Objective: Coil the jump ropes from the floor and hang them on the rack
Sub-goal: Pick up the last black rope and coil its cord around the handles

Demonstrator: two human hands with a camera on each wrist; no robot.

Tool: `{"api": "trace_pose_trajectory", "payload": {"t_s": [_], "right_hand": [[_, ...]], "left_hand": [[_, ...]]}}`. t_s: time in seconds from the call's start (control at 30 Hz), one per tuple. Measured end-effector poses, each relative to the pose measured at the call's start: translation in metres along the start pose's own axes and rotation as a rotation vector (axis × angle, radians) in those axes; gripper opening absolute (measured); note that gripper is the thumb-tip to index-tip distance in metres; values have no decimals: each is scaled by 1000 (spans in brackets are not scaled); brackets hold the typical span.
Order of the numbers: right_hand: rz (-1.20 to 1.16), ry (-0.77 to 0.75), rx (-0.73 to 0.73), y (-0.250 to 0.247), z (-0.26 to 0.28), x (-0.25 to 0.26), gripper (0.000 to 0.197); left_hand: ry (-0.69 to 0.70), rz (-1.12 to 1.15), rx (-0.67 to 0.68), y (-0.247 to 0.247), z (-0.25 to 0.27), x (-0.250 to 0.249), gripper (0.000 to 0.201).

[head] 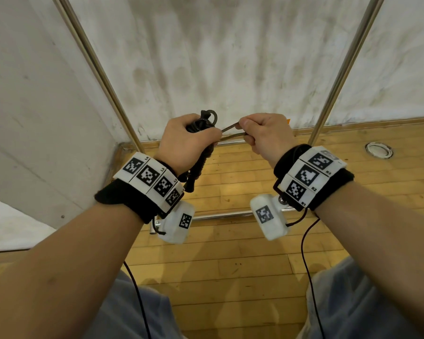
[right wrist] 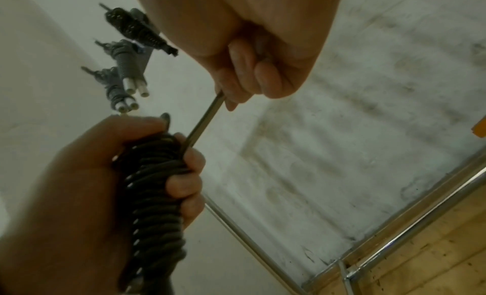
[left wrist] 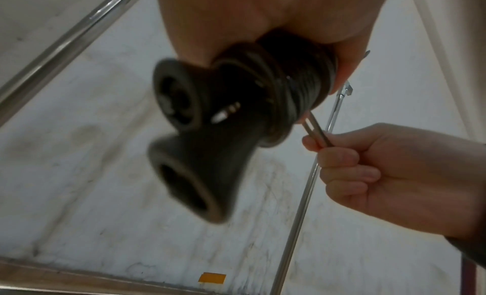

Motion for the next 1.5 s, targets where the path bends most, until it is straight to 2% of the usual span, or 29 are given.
{"api": "trace_pose_trajectory", "payload": {"t_s": [0.1, 0.2, 0.4, 0.5, 0.57, 0.73, 0.83, 0.9, 0.97, 1.0, 1.03, 1.13, 1.23, 1.4, 1.5], "right_hand": [[14, 11, 1, -4, -3, -2, 27], [38, -23, 53, -3, 0, 1, 24], [-55, -67, 119, 4, 12, 14, 9], [-90, -75, 109, 4, 15, 23, 7], [-30, -109, 73, 0, 16, 30, 11], [204, -251, 2, -7, 23, 51, 16], [314, -319, 17, -4, 33, 68, 16], [318, -371, -16, -3, 40, 82, 13], [200, -377, -80, -6, 48, 97, 3], [146, -365, -99, -7, 54, 106, 8], [100, -355, -95, -9, 59, 113, 13], [77, -369, -37, -10, 79, 136, 9], [58, -395, -77, -18, 91, 155, 17], [-24, -372, -113, -39, 97, 172, 17], [17, -389, -166, -63, 83, 171, 30]], "left_hand": [[-18, 26, 74, -2, -1, 3, 13], [-25, 6, 87, -5, 0, 10, 16], [21, -145, 29, 3, 1, 13, 29], [43, -155, -19, 7, 2, 6, 24], [68, -122, -32, 8, 4, -1, 19], [173, -194, 78, 2, 11, -24, 33], [187, -264, 140, 0, 21, -41, 18], [221, -289, 93, 1, 27, -53, 8], [262, -279, -32, 1, 33, -68, 8], [280, -260, -91, 1, 37, -77, 9], [296, -240, -141, 2, 41, -87, 10], [355, -201, -236, 5, 53, -116, 10], [395, -150, -238, 7, 64, -140, 9], [454, -110, -189, 14, 67, -172, 7], [474, -116, -129, 24, 45, -179, 20]]}}
Point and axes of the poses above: each hand's wrist, its own z-axis away from the middle knuckle, its own y-axis out of the palm, x = y × z, the point moved 2 cm from there along -z, towards the middle knuckle, and after that the axes turned 8 degrees about x, right-handed, at the moved point
